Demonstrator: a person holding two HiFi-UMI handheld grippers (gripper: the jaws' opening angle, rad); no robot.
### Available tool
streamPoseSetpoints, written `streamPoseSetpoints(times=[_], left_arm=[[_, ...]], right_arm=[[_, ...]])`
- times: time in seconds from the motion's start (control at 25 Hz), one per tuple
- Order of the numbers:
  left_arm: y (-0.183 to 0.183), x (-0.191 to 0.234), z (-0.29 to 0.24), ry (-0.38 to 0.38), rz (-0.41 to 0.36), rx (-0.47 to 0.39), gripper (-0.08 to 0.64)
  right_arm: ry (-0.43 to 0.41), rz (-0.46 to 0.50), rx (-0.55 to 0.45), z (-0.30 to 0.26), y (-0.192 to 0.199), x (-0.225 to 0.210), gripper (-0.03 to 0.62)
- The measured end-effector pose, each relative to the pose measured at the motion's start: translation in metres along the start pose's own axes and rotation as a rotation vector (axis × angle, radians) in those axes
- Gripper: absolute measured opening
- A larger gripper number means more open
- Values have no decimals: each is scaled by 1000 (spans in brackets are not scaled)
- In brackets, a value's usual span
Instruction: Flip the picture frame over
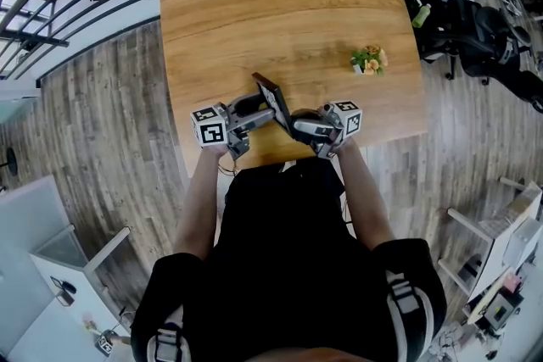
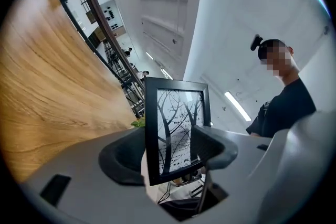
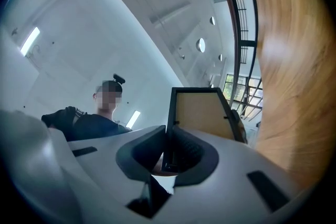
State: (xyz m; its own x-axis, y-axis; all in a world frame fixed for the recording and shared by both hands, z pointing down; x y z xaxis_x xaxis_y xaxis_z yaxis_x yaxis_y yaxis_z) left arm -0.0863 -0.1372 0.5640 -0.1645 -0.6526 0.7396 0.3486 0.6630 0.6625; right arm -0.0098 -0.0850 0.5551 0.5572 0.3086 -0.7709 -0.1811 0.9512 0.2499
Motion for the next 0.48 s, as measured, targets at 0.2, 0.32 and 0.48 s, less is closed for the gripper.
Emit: streamPoseSetpoints(times=[0.2,0.32,0.48], left_arm=[[-5,0,6,1,13,-14,277],[-7,2,12,-7,28,-41,220],[-8,7,15,-20,35,-73,182]], right_arm=[[6,3,-22,3,-4,4,51],[6,9,-36,6,-6,5,52],[18,20,-66,15,-13,5,54]])
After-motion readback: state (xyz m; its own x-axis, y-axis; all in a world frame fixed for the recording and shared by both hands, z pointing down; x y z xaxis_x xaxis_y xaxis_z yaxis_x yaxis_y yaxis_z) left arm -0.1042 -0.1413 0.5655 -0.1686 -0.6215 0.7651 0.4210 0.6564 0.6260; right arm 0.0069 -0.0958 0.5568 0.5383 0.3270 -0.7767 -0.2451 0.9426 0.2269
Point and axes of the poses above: the fingertips, and each gripper's own axes: z backward along the fingers, x to its left, y out of its underside, the point moved 1 cm from there along z, backward along the fingers, and after that the axes turned 6 degrees about -z, right-handed, at the moved point
